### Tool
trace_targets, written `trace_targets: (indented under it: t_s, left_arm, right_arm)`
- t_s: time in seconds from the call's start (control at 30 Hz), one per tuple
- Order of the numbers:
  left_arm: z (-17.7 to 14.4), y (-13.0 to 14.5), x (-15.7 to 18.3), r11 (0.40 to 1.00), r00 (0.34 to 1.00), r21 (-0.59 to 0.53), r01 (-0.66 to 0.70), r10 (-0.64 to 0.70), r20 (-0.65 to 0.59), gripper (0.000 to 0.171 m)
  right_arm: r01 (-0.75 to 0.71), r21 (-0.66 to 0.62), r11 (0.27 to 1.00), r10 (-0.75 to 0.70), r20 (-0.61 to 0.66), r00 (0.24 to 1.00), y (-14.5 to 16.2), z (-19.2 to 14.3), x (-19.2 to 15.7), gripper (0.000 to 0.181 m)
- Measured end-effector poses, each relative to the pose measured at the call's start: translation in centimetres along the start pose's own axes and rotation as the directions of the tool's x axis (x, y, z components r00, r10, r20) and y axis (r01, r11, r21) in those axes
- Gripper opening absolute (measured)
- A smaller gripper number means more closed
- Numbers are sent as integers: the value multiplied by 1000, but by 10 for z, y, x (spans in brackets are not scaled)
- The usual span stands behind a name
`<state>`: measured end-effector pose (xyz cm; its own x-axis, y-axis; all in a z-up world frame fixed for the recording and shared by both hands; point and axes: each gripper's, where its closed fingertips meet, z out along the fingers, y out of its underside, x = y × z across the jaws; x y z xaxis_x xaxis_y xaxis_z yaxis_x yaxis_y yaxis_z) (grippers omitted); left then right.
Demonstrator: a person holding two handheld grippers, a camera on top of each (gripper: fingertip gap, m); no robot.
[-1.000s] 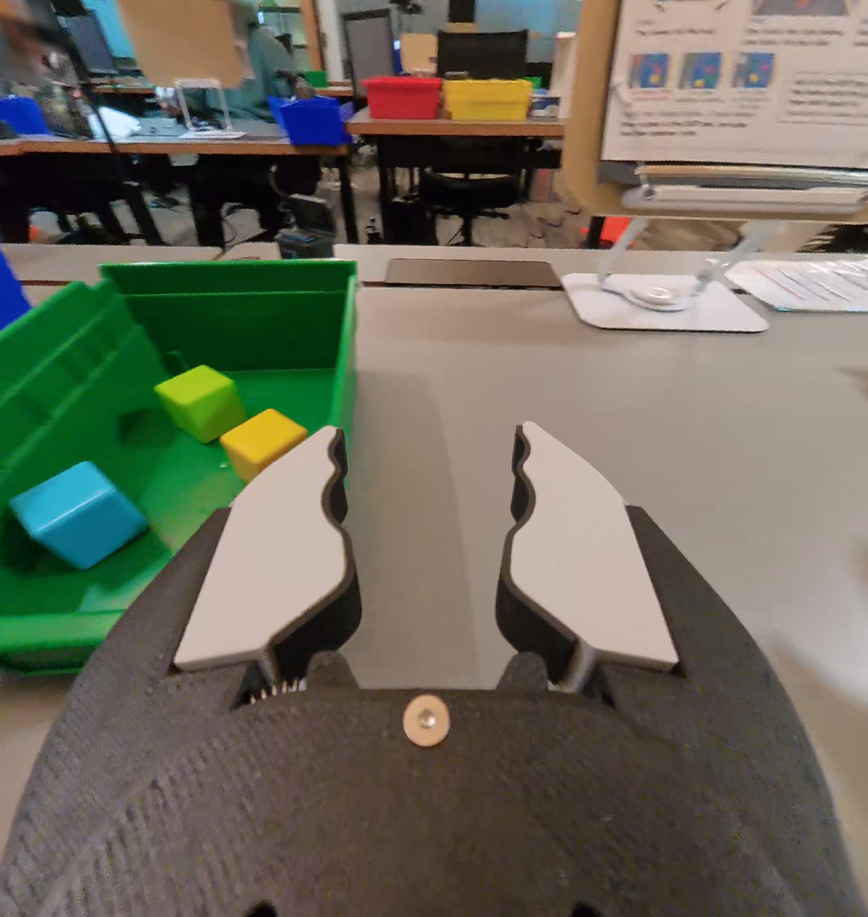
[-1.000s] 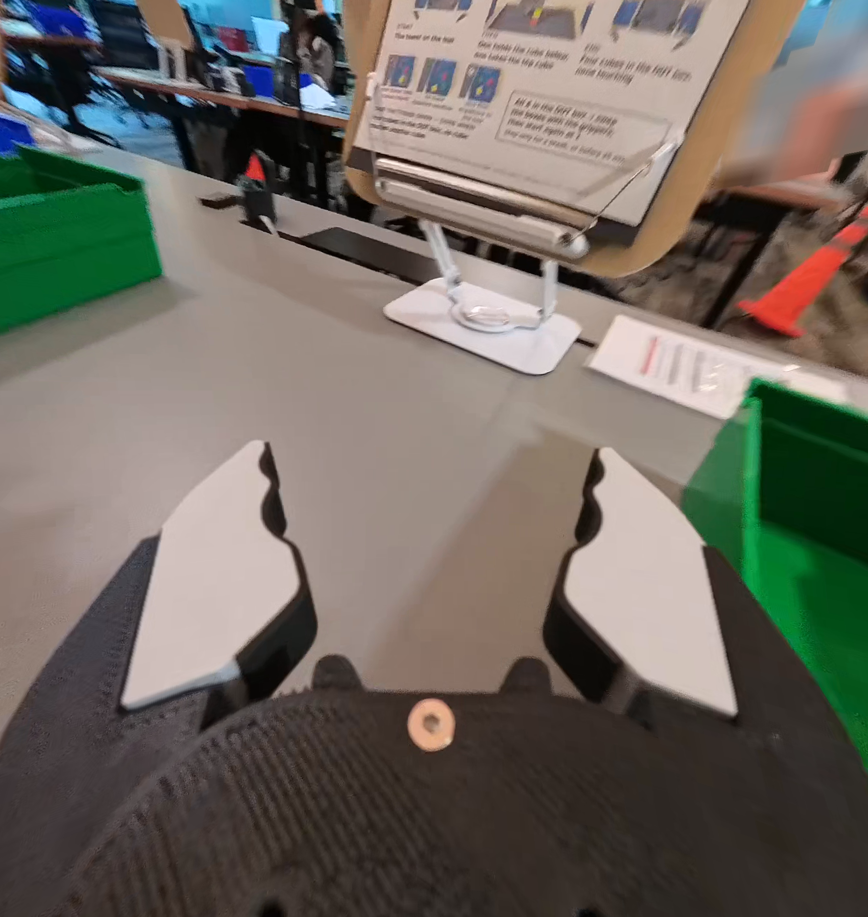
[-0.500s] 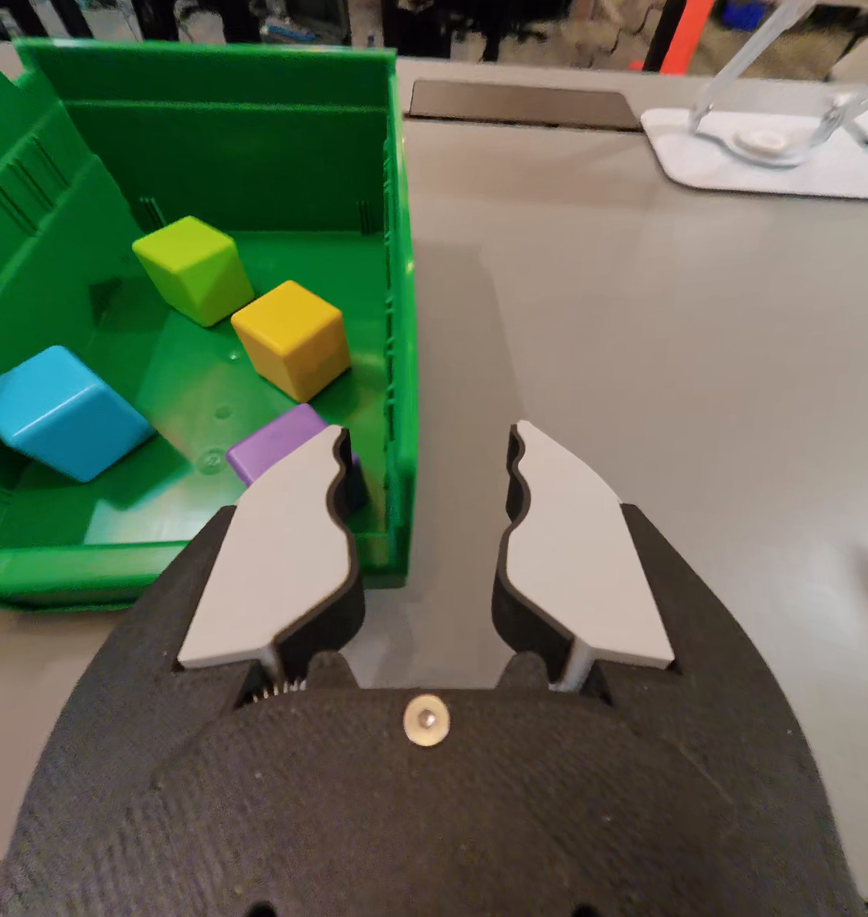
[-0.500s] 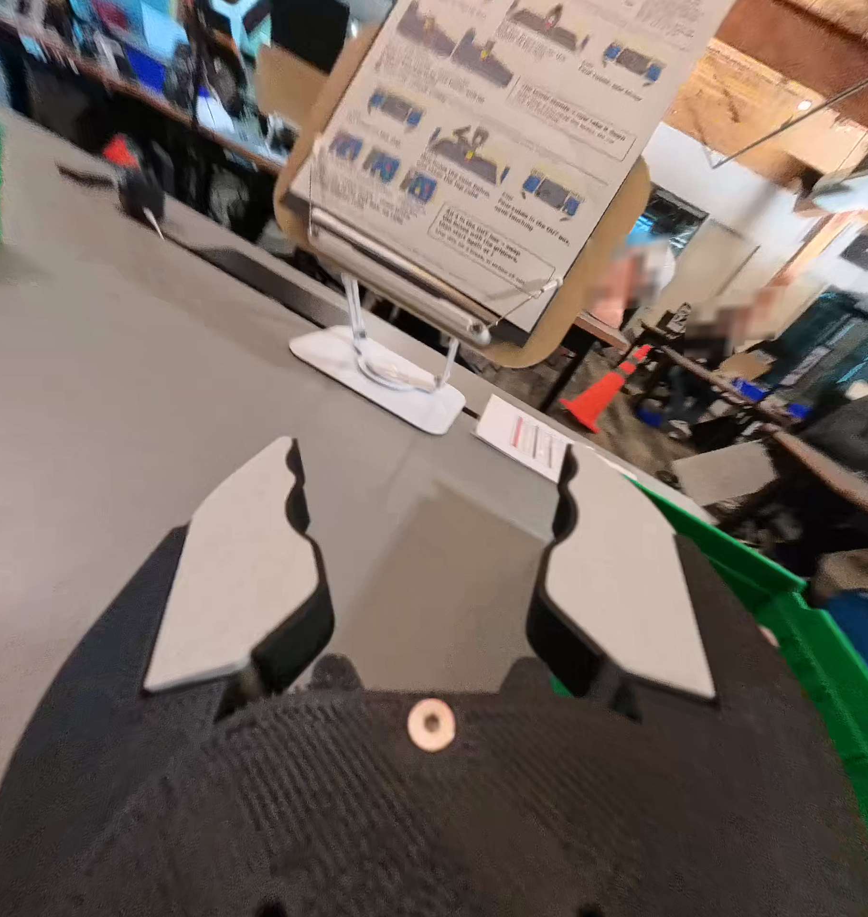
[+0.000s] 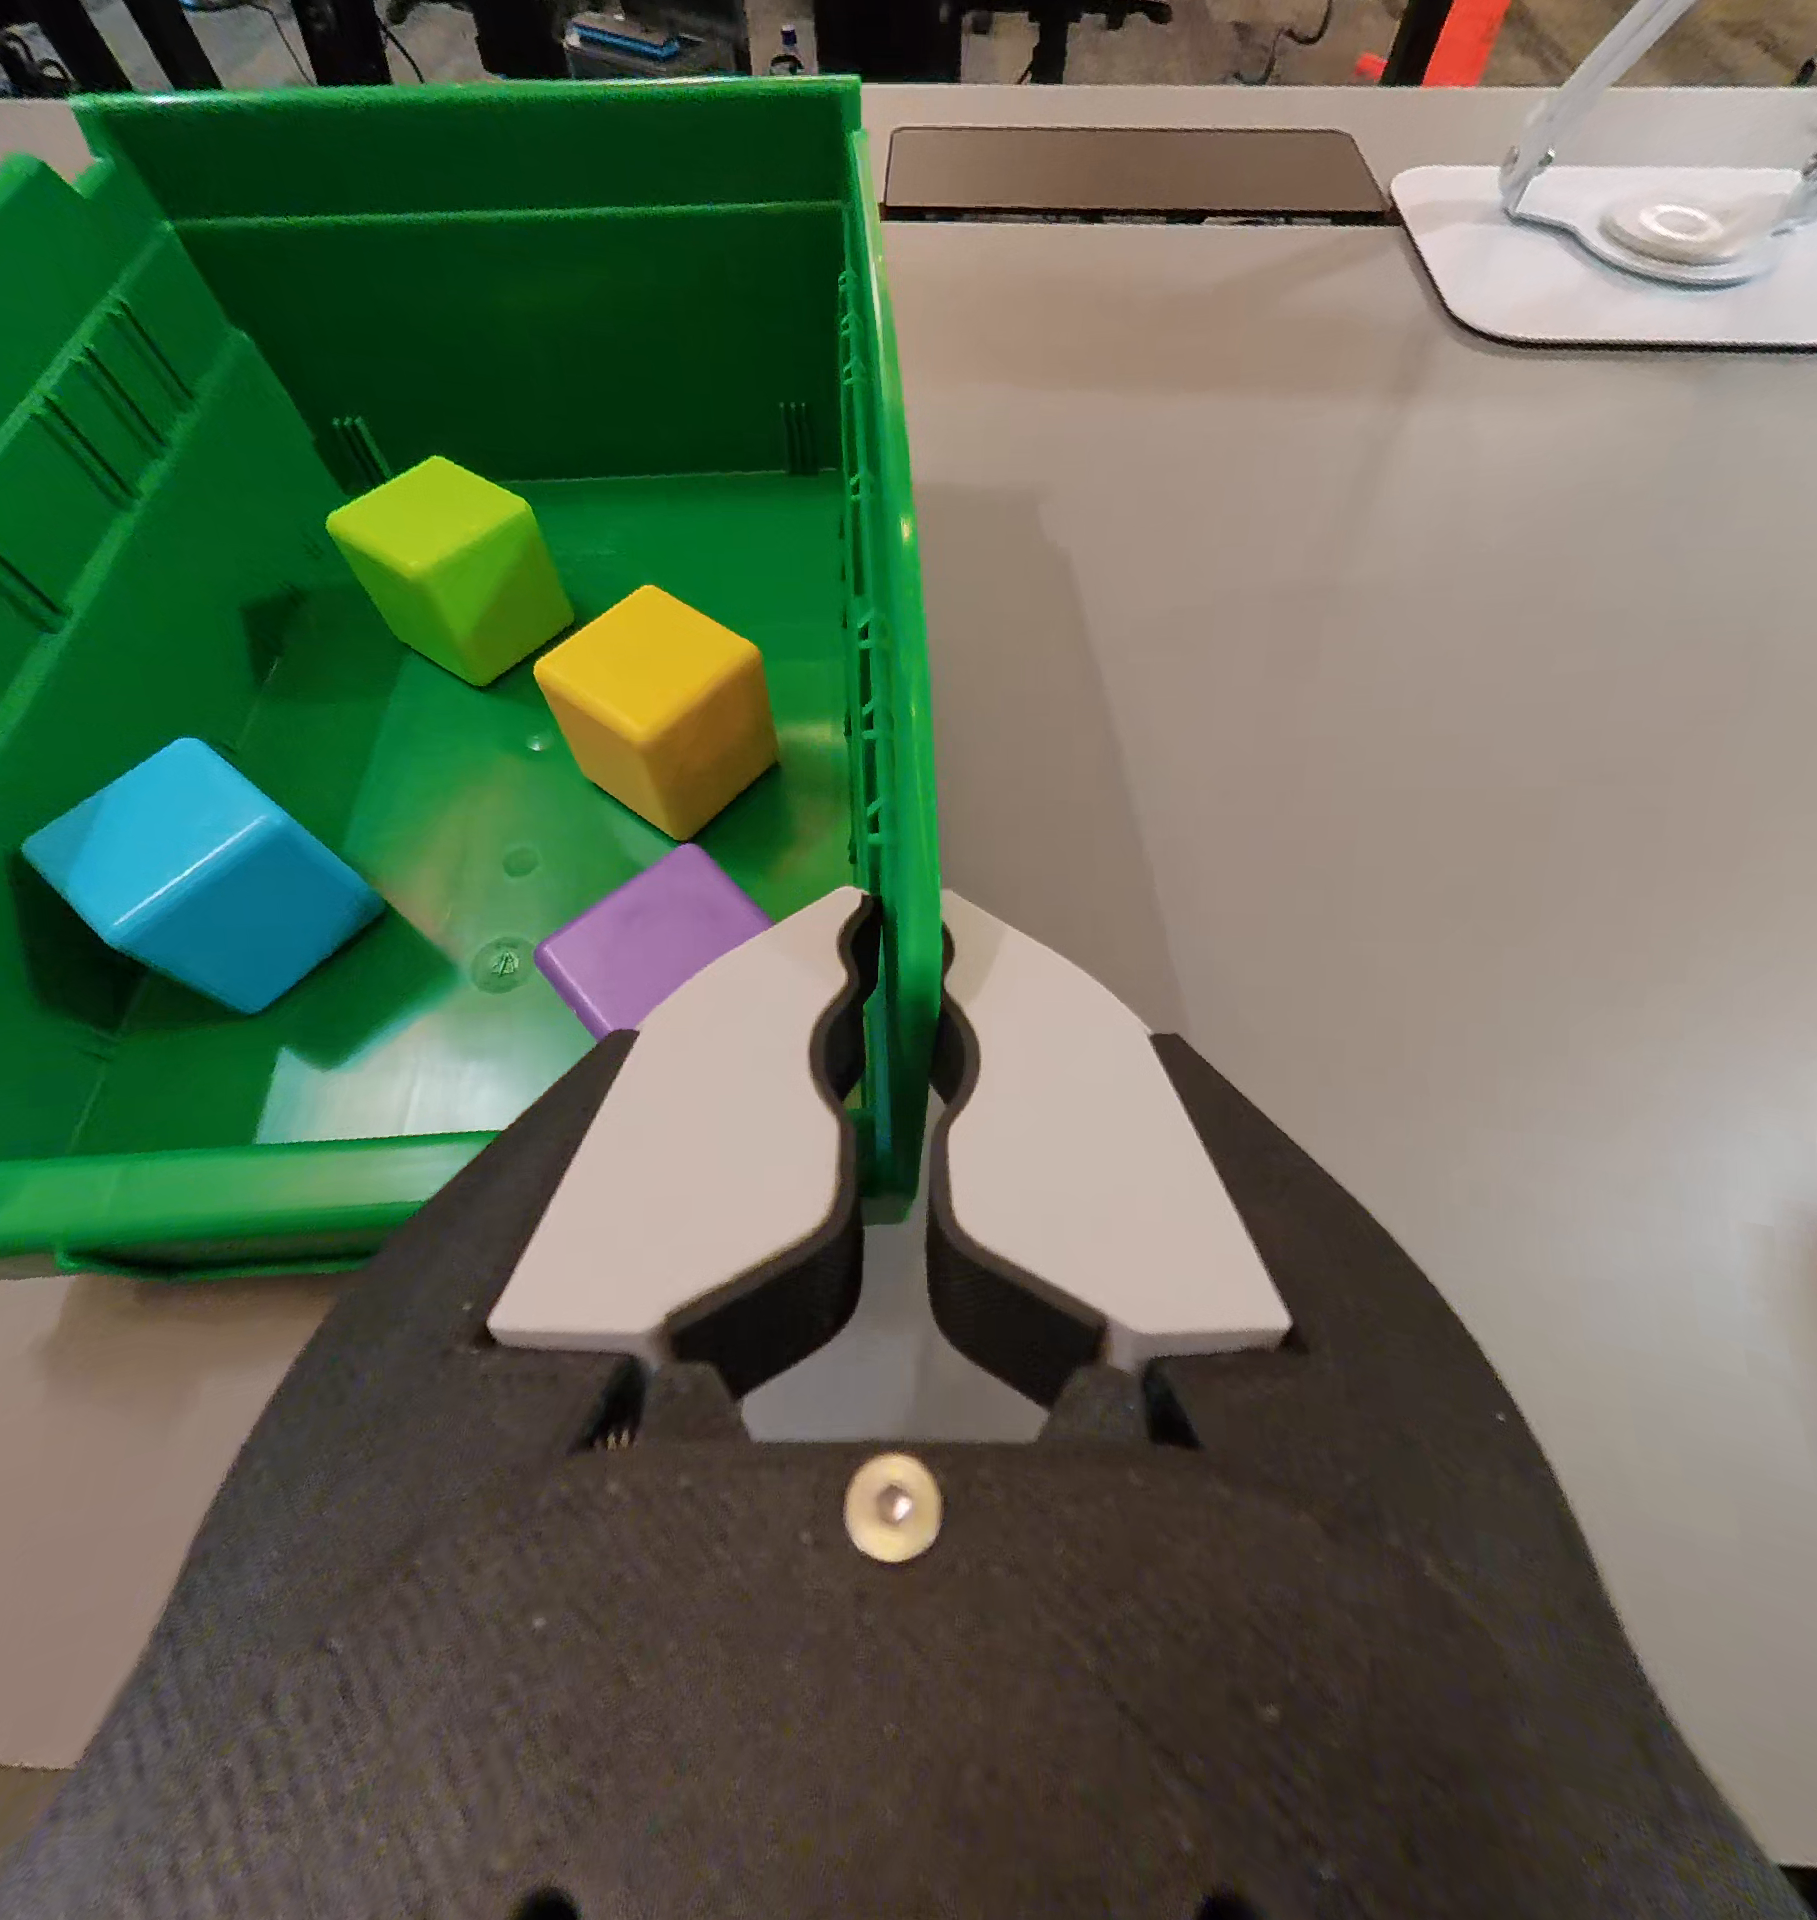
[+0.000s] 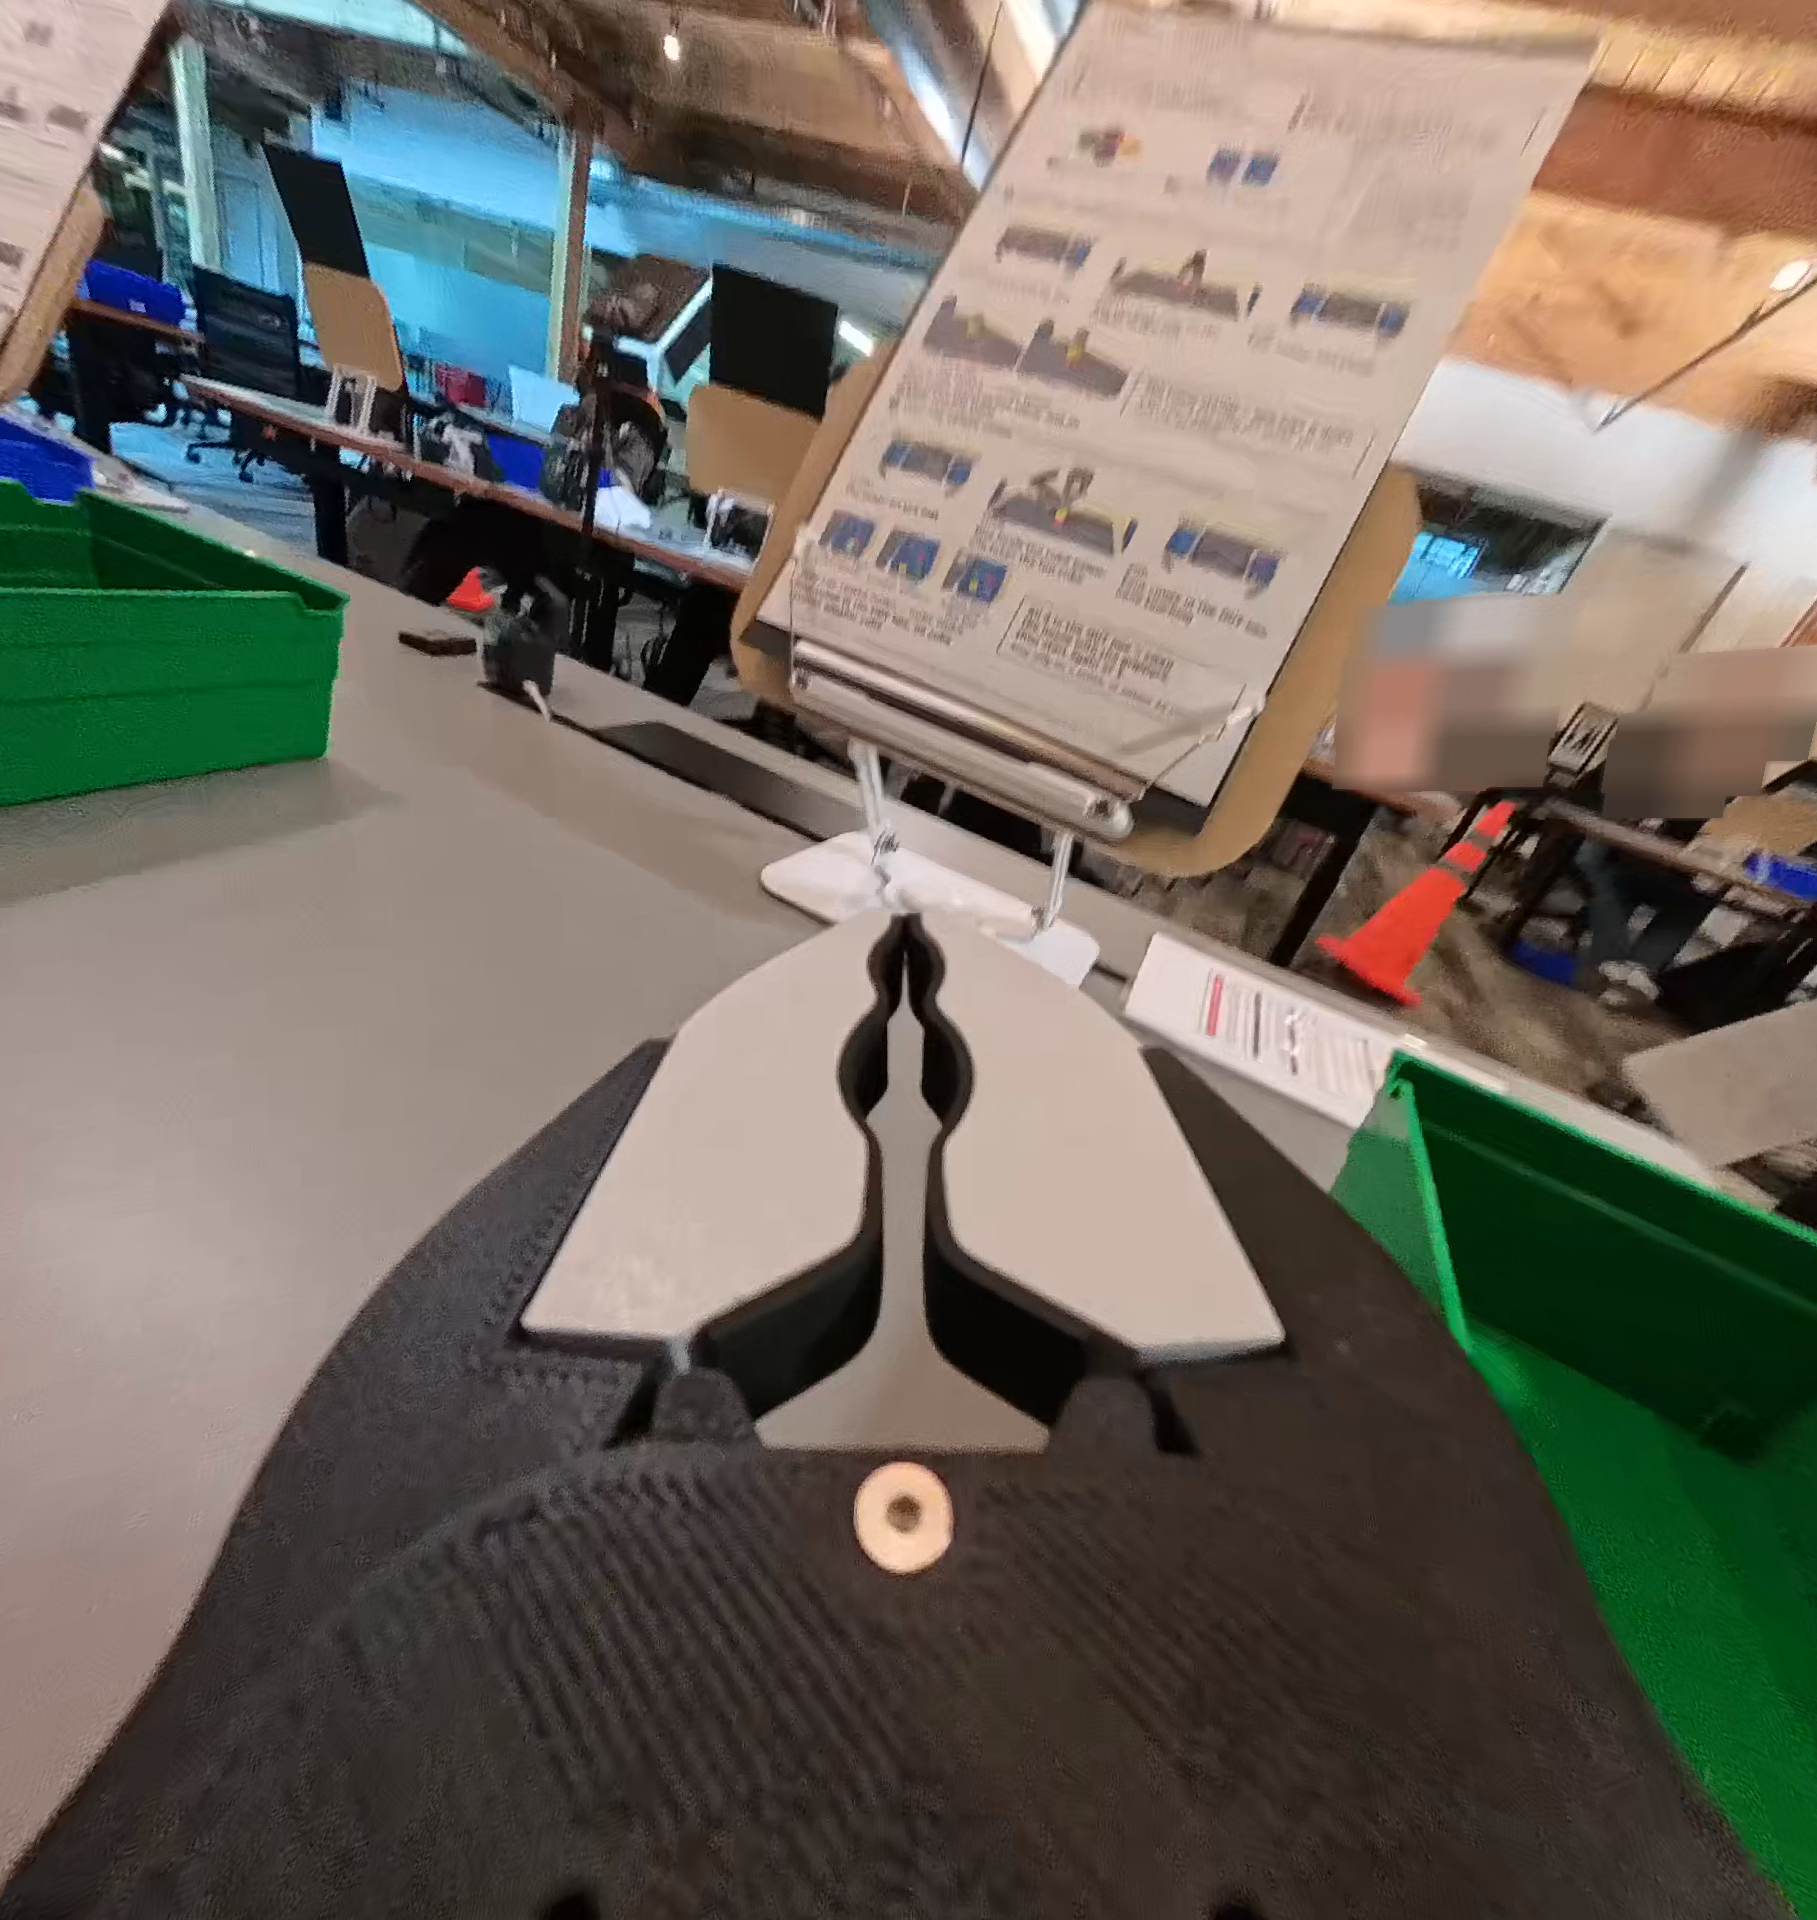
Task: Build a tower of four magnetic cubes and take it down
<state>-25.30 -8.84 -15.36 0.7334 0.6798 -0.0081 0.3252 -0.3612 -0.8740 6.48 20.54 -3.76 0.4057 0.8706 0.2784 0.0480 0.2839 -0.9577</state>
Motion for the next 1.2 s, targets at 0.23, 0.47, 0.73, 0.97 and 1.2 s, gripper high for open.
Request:
trace_targets:
  t_s: [0.23,0.47,0.73,0.97,1.2]
  left_arm:
    - [3,-1,-5,999,999,-3,37,-37,-8,7]
    - [3,-2,-4,1000,1000,2,22,-22,1,10]
    - [1,-4,-1,1000,1000,3,21,-21,-15,17]
    - [0,-4,-3,1000,1000,2,2,-2,3,19]
    - [-4,-5,-9,1000,1000,-5,29,-29,-3,20]
  right_arm:
    - [4,-21,1000,-4,-12,1000,-3,-7,-3,0]
    - [-92,-64,994,98,100,990,9,-11,-2,0]
    - [-405,-186,895,439,211,873,32,-10,1,0]
    - [-406,-240,882,457,220,862,44,-7,-3,0]
    - [-292,-270,917,359,245,901,52,-5,-17,0]
